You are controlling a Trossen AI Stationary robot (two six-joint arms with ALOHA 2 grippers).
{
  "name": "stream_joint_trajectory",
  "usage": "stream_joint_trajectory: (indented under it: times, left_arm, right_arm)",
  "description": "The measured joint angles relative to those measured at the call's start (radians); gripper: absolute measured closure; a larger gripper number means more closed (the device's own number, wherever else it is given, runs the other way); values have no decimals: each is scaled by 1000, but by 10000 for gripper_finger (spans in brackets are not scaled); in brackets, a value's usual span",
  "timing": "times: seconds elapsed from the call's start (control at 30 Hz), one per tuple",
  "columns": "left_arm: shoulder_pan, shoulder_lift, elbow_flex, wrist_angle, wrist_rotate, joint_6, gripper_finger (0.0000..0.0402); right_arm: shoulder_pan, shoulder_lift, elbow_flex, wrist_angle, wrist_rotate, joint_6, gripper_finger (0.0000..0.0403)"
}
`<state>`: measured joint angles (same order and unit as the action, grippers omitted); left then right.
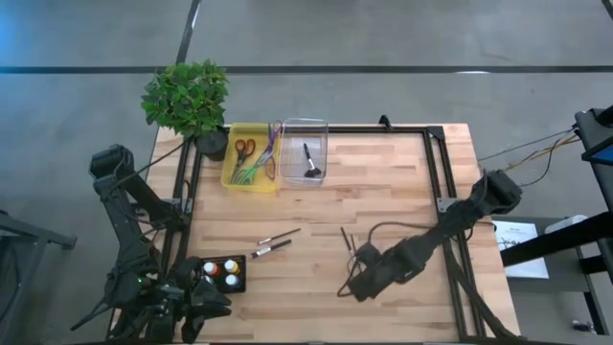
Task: Pick & Place Paint Supplies
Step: Put the gold and black paintbrush into the transparent bin
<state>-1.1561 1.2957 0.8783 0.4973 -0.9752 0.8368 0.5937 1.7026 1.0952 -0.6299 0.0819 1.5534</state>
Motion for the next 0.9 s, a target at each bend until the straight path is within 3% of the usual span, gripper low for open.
stream_joint_trajectory:
  times: [0.4, 0.9]
  left_arm:
    - [0, 0, 0, -2, 0, 2, 285]
    - [0, -3, 0, -50, 0, 15, 285]
  right_arm:
    - [15, 231, 263, -333, -14, -18, 197]
    - [7, 283, 280, -329, -59, 11, 197]
